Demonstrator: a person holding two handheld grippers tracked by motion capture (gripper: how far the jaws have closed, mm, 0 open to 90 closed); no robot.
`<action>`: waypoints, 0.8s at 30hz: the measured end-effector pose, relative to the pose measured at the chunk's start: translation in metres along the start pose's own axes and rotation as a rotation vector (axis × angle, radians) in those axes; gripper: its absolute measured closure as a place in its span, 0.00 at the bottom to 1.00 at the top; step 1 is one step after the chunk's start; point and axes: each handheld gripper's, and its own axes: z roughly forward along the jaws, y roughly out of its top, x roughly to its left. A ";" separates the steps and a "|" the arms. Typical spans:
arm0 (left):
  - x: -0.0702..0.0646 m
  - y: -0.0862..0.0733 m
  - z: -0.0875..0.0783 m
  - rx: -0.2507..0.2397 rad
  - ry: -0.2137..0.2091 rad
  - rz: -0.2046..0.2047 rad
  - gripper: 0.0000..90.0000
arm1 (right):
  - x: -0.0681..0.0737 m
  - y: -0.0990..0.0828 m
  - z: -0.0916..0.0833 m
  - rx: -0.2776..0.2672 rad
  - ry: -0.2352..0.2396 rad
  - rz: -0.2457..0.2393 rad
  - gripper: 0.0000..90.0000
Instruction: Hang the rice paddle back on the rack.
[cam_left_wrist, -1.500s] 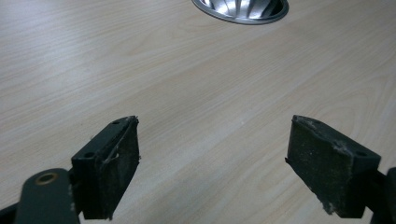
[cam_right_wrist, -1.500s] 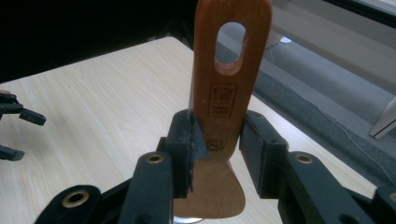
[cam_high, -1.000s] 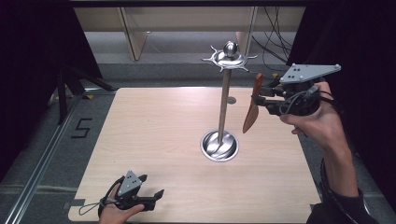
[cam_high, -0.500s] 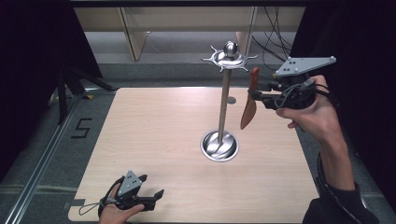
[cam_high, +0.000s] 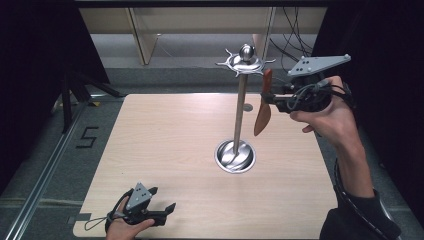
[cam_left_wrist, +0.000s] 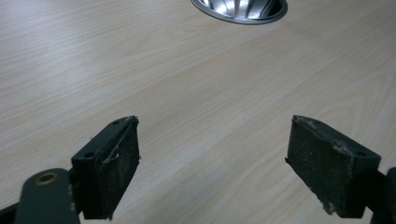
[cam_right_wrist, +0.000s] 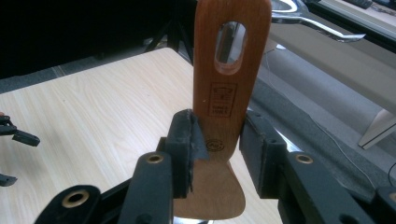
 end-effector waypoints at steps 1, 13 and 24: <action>0.000 0.000 0.000 0.001 0.000 0.003 0.18 | -0.001 0.000 0.000 -0.001 0.002 -0.003 0.74; -0.002 0.000 0.001 -0.012 -0.004 -0.024 0.18 | 0.000 0.004 0.007 -0.001 0.007 0.003 0.74; -0.001 0.000 0.000 -0.003 -0.002 -0.014 0.18 | -0.001 0.003 0.011 0.007 0.024 0.021 0.73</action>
